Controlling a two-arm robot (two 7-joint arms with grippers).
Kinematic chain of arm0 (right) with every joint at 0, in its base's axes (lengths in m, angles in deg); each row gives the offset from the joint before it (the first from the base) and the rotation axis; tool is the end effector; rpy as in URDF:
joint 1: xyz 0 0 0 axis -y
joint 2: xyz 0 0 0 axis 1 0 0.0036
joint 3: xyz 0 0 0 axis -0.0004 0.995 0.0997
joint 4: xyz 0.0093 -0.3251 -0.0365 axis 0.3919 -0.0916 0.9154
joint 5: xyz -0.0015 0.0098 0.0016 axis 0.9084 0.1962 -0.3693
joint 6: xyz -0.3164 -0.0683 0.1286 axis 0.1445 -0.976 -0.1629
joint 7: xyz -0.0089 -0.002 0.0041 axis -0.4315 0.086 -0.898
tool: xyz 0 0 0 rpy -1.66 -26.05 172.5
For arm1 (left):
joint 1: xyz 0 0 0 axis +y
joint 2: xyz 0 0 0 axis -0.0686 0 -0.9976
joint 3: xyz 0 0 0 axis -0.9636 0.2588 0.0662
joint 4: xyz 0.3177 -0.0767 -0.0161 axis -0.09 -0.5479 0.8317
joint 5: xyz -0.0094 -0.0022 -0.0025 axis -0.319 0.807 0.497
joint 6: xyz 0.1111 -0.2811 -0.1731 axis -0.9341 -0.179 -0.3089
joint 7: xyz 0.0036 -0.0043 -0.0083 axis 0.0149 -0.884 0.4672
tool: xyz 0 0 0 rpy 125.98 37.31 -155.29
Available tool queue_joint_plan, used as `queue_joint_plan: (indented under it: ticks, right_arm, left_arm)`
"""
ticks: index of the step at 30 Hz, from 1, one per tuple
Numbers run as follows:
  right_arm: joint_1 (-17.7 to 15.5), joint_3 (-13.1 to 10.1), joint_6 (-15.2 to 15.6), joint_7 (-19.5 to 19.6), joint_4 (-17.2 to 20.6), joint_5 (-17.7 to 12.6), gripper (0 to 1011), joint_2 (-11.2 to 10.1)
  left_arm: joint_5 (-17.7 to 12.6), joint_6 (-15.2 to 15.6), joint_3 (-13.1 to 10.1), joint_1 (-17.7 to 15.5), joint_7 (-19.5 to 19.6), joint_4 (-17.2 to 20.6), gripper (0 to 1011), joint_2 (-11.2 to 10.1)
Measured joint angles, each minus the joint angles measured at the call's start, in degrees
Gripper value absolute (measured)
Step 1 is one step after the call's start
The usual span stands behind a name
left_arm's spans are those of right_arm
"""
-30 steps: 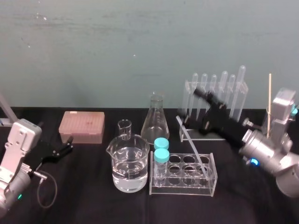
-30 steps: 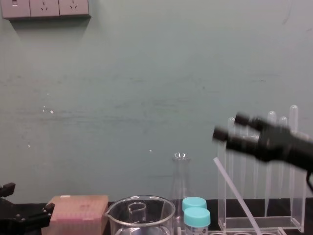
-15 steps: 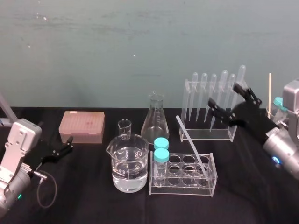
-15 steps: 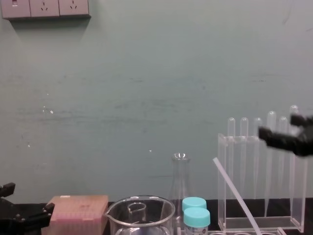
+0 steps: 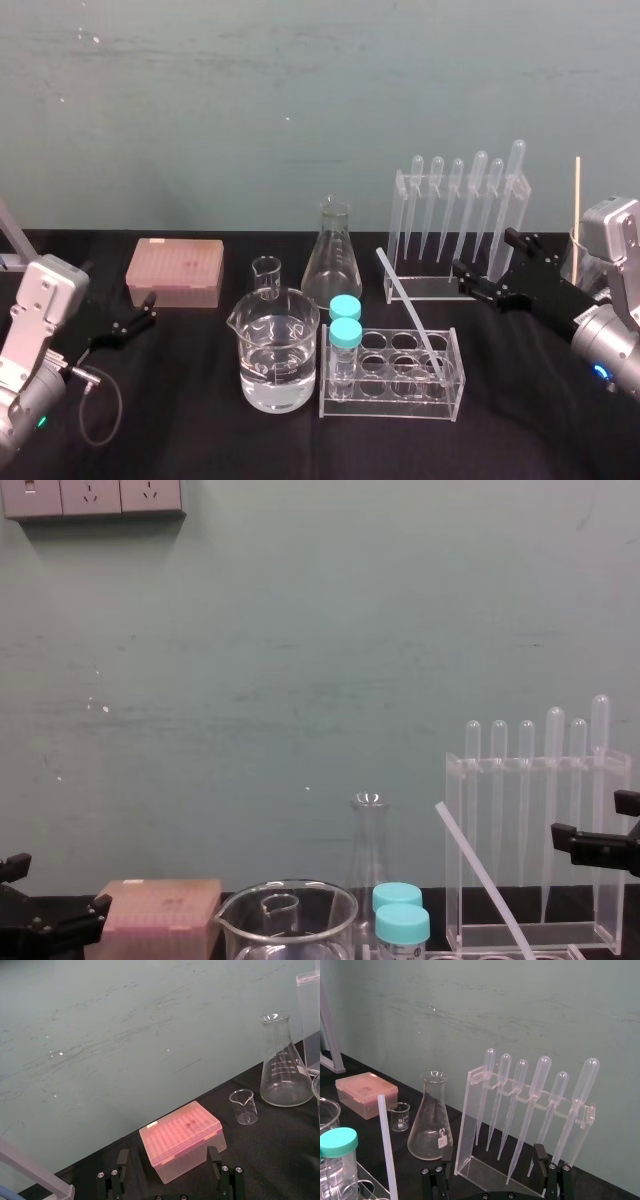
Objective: Pick up the stirring rod with one hand, then place it down.
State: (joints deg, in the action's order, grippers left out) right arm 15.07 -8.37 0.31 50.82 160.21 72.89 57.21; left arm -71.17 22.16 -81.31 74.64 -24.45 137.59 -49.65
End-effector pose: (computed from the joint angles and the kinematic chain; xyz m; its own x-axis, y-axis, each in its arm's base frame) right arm 0.4416 -0.1010 -0.2952 0.4840 -0.8497 0.2089 0.8737 0.4826 -0.0614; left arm 0.4015 0.0932 -0.3398 0.2924 0.8802 0.3739 -0.9552 0.2875 0.0704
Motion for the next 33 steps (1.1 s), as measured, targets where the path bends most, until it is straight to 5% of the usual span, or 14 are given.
queue_joint_plan:
  ticks: [33]
  right_arm:
    - [0.05, 0.09, -0.37, 0.02, -0.02, 0.02, 1002, -0.1]
  left_arm:
    - [0.0, 0.0, 0.0, 0.0, 0.0, 0.0, 1000, 0.0]
